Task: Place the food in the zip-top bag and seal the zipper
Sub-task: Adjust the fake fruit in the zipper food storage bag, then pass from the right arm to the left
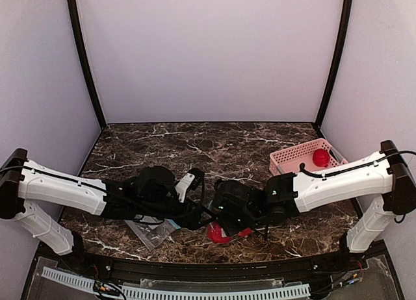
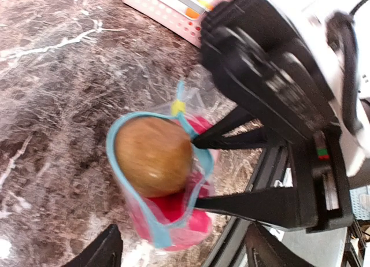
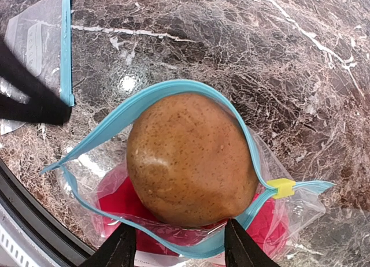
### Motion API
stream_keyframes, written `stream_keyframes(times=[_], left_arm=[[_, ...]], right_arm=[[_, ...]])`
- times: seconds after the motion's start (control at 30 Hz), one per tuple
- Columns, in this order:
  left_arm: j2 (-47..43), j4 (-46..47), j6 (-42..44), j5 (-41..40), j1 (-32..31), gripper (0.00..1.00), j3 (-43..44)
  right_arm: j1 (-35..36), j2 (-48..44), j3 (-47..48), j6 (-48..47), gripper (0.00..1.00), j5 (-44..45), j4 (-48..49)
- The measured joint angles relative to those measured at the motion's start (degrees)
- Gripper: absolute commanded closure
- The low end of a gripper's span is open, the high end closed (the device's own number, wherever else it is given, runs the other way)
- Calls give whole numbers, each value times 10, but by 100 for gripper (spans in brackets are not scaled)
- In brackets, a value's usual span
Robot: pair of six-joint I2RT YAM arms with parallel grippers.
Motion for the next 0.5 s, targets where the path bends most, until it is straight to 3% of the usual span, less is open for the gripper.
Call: stream_keyframes(times=[0.27, 0.5], left_arm=[[-1, -15, -21, 3, 54, 20, 3], [35, -31, -22, 26, 80, 32, 52]], right_arm=[[4, -5, -5, 0, 49, -6, 2], [4, -6, -6, 0, 49, -7, 3]])
